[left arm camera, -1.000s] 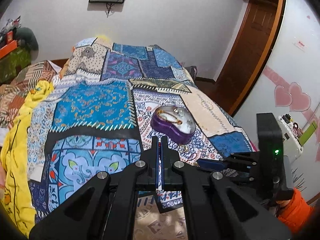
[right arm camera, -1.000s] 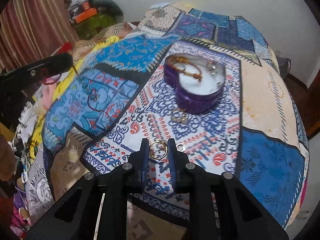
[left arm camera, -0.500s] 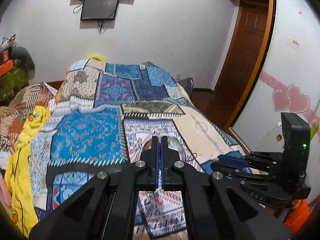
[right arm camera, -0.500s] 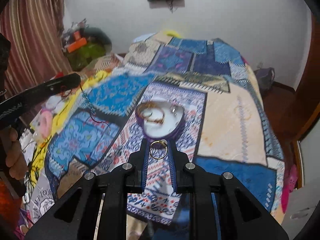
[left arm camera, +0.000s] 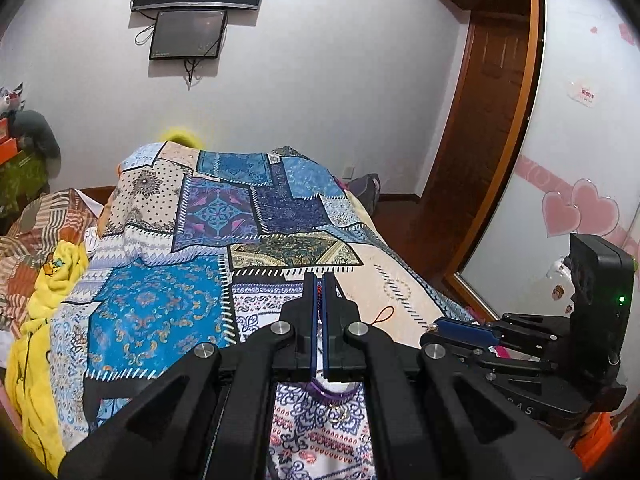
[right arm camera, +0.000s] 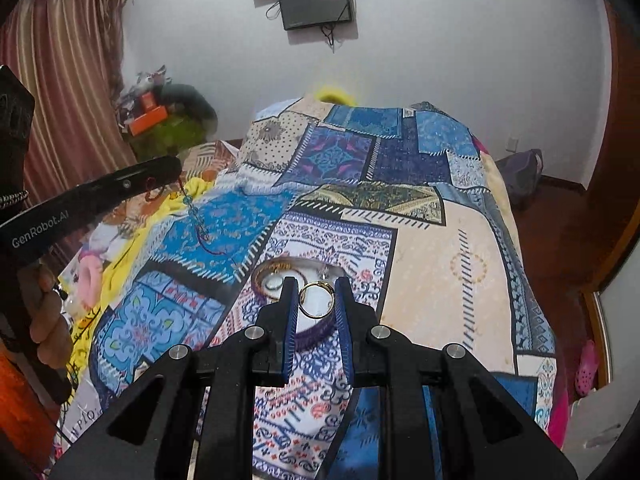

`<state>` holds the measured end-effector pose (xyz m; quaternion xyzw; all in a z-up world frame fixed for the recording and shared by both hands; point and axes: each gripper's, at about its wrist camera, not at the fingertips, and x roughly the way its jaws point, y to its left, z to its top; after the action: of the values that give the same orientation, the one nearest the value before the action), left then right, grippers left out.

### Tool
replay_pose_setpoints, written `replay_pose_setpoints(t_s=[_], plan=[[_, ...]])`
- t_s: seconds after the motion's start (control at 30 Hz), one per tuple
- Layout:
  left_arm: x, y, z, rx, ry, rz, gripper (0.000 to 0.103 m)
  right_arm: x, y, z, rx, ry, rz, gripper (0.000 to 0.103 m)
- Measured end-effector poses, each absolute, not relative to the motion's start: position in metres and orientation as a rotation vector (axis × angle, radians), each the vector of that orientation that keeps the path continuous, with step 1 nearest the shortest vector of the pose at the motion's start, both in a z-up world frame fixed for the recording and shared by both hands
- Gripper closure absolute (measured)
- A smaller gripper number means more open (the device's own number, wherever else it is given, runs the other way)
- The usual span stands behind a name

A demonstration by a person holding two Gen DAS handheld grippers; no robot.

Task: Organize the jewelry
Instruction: 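Carry the ring over the purple tin and open the right gripper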

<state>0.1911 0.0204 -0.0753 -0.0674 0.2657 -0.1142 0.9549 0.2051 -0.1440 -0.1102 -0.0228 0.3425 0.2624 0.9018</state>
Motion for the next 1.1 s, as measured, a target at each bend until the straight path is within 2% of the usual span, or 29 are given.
replay_pose_setpoints(t_s=[0.37, 1.1], plan=[[0.215, 0.014, -0.098, -0.151, 0.586, -0.272, 0.103, 0.227, -0.135, -0.113, -0.071, 0.700, 0.558, 0.086], [0.251, 0.015, -0.166, -0.164, 0.764, -0.329, 0.103, 0.262, -0.105, -0.170, -0.146, 0.892, 0.633, 0.086]])
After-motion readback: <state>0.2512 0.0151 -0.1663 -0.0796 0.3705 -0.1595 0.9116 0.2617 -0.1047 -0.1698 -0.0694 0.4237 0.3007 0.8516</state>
